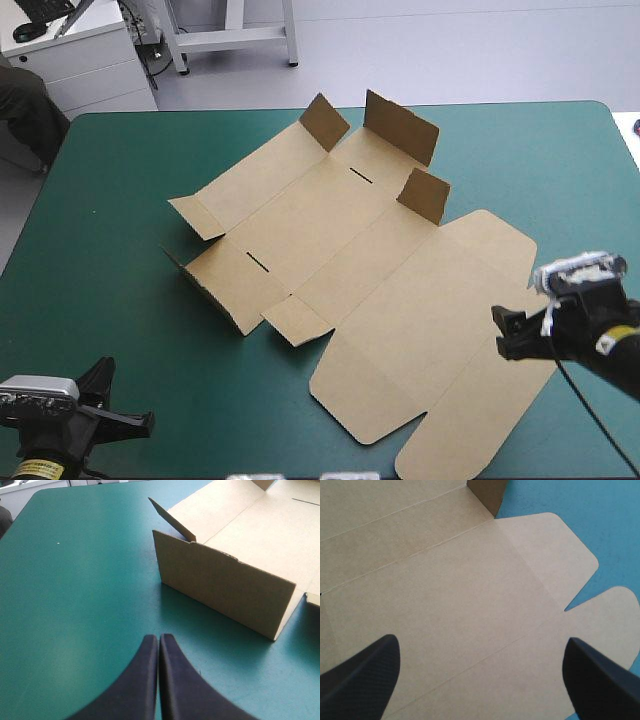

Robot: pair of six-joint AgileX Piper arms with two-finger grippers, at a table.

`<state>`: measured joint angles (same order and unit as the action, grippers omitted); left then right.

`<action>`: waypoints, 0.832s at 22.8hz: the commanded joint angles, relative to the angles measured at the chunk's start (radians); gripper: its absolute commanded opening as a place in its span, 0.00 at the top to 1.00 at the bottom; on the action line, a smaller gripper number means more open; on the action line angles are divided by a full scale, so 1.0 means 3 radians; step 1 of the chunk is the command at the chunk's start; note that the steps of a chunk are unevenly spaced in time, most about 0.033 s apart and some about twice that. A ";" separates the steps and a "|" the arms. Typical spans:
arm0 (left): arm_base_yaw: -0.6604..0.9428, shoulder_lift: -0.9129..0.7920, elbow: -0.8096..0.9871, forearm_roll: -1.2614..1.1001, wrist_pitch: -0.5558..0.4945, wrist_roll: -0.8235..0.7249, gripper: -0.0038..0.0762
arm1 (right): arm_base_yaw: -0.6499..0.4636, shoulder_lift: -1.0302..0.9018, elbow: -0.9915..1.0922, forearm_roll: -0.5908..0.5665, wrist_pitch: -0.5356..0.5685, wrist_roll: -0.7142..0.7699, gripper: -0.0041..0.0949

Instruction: Fold the box

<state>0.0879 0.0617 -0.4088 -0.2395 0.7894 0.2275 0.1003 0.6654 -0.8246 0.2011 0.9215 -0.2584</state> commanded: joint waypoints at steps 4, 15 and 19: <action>0.0005 0.0054 -0.0107 -0.0070 -0.0240 -0.0029 0.96 | 0.0014 0.1274 -0.1169 0.0008 0.0191 -0.0369 0.14; 0.0005 0.0054 -0.0107 -0.0070 -0.0240 -0.0029 0.96 | 0.0014 0.3936 -0.3646 0.0030 0.1050 -0.0929 0.14; 0.0005 0.0054 -0.0107 -0.0070 -0.0240 -0.0029 0.96 | 0.0110 0.5104 -0.4942 0.0021 0.1109 -0.0891 0.14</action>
<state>0.0879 0.0617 -0.4088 -0.2395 0.7892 0.2275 0.1117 2.1702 -2.1668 0.1991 1.2314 -0.5235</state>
